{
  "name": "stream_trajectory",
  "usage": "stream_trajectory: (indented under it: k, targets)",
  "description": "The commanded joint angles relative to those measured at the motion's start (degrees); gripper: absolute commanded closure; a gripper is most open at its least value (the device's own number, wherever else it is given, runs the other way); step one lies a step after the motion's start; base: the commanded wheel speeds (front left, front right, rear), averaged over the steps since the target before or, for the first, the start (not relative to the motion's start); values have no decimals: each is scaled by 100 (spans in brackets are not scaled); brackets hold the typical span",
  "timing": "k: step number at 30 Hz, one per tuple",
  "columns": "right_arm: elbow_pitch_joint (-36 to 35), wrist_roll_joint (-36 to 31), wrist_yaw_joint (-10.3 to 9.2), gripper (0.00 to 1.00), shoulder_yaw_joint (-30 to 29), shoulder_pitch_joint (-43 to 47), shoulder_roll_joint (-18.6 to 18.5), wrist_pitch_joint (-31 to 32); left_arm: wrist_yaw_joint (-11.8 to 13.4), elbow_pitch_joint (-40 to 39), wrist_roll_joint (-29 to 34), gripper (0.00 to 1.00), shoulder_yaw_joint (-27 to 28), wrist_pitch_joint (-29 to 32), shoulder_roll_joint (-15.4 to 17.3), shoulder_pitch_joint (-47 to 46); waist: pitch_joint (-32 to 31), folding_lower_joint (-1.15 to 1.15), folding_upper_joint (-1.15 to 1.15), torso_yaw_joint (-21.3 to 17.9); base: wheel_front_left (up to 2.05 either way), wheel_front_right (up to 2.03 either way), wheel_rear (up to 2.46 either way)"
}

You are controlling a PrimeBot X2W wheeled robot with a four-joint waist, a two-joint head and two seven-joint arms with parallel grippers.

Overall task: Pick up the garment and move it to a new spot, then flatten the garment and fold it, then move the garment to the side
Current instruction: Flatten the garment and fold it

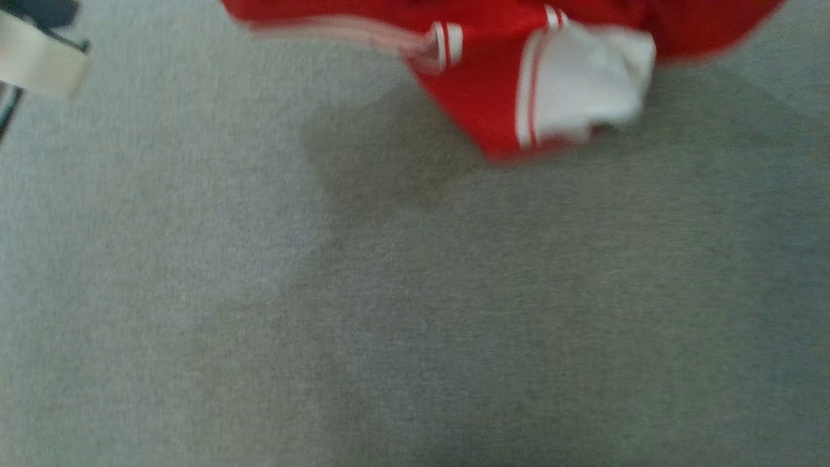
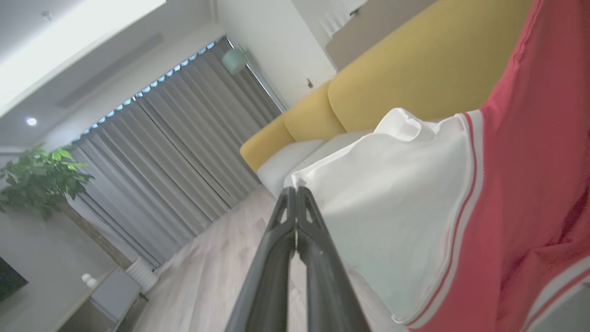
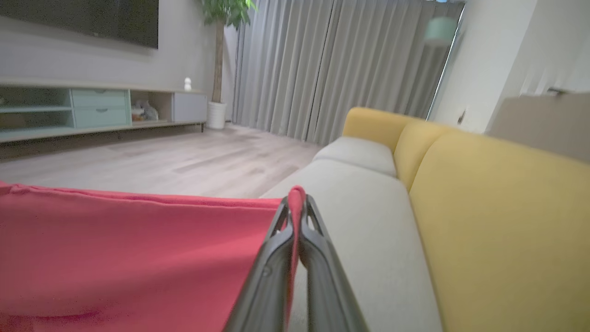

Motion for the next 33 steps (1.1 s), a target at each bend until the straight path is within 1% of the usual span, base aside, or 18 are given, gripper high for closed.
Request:
stream_trajectory:
  k: [1, 5, 10, 16, 19, 22, 25, 27, 29, 33]
  targets:
    - [-181, -78, -4, 100, -154, 39, -163, -57, 6, -127, 24, 100, 357, -42, 350, -276, -303, 0, 0, -196, 0, 0, 0]
    - [-705, -313, -4, 100, -628, 377, -285, -58, -19, -244, 38, 100, 442, -213, 452, -422, -734, 0, 0, -366, 0, 0, 0]
    - [-1264, -406, -4, 100, -1056, 826, -508, -59, 34, -598, 35, 100, 584, -288, 678, -484, -1166, 0, 0, -524, 0, 0, 0]
    - [-1699, -403, -4, 100, -1501, 1032, -774, -59, 43, -986, 14, 100, 781, -230, 967, -686, -1436, 0, 0, -644, 0, 0, 0]
    - [-1767, -462, -4, 100, -1658, 1004, -806, -59, -51, -996, -74, 100, 858, -170, 1001, -910, -1452, 0, 0, -685, 0, 0, 0]
    - [-1768, -530, -4, 100, -1624, 918, -750, 0, -181, -930, -113, 100, 855, -84, 937, -1227, -1337, 0, 0, -703, 0, 0, 0]
    - [-1697, -552, -4, 100, -1537, 726, -629, 137, -312, -779, -118, 100, 768, 47, 799, -1591, -1075, 0, 0, -699, 0, 0, 0]
    - [-1509, -570, -4, 100, -1428, 467, -453, 252, -420, -549, -19, 100, 544, 255, 647, -1889, -732, 0, 0, -670, 0, 0, 0]
    - [-1349, -597, -4, 100, -1347, 275, -341, 286, -475, -340, 113, 100, 372, 376, 578, -2092, -465, 0, 0, -648, 0, 0, 0]
    - [-936, -720, -4, 100, -1277, -160, -115, 214, -527, 222, 396, 100, 146, 381, 393, -2604, 75, 0, 0, -597, 0, 0, 0]
